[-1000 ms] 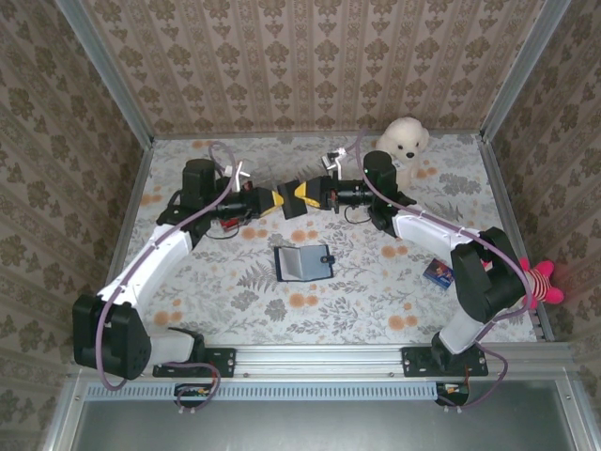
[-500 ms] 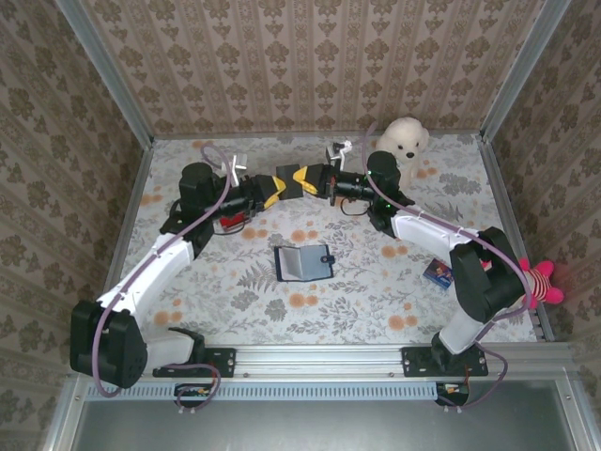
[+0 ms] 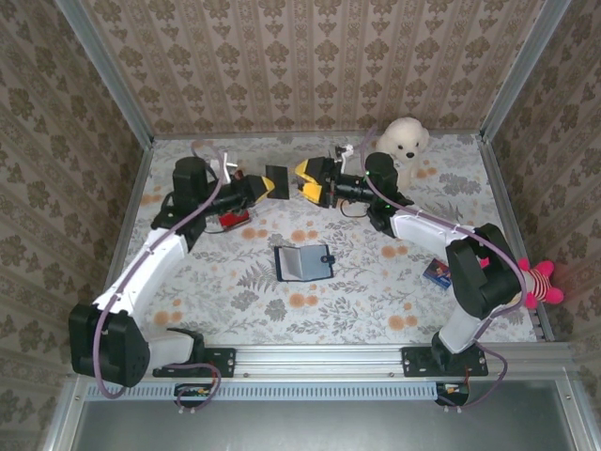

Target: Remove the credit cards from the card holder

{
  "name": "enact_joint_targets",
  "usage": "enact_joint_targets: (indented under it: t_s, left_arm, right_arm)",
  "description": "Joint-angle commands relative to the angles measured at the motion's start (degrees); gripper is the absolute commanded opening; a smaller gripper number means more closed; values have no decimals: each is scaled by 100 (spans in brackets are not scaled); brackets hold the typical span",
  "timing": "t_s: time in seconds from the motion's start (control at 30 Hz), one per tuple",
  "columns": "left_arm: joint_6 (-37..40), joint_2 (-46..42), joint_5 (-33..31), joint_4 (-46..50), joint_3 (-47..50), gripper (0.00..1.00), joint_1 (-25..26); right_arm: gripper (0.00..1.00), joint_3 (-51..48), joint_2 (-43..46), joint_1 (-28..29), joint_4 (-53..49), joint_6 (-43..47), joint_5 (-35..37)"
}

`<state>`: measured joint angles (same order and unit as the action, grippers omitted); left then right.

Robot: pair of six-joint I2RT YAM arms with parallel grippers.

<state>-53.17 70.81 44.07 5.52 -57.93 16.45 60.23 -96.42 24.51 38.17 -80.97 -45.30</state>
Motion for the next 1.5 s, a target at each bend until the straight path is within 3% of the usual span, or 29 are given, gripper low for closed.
enact_joint_targets:
  t_s: [0.0,0.1,0.23,0.43,0.6,0.93,1.1,1.47]
  left_arm:
    - [2464,84,-386,2395,-968,0,-261]
    - [3744,442,-625,3503,-1652,0,-413]
    - [5497,1050,-1643,4355,-2337,0,-521]
    - [7404,1520,-2708,4199,-2632,0,-574]
    - [8660,1853,-3191,4273,-2875,0,-725]
    - [10520,2665,-3122,4411,-3329,0,-1266]
    - [10817,3258,-2424,4943,-4022,0,-1536]
    - [11507,4074,-2668,5190,-4543,0,-1536]
  right_arm:
    - [84,-66,344,-194,-1893,1492,210]
    - [92,109,420,-260,-3335,2691,473]
    - [100,156,492,-280,-4560,3904,1012]
    - [100,-45,715,-296,-5007,4346,1368]
    - [100,-55,791,-302,-5160,4423,1453]
    - [100,134,944,-299,-5418,4432,1218]
    - [100,187,1054,-299,-5492,4300,1191]
    - [100,273,1180,-298,-5361,4031,1109]
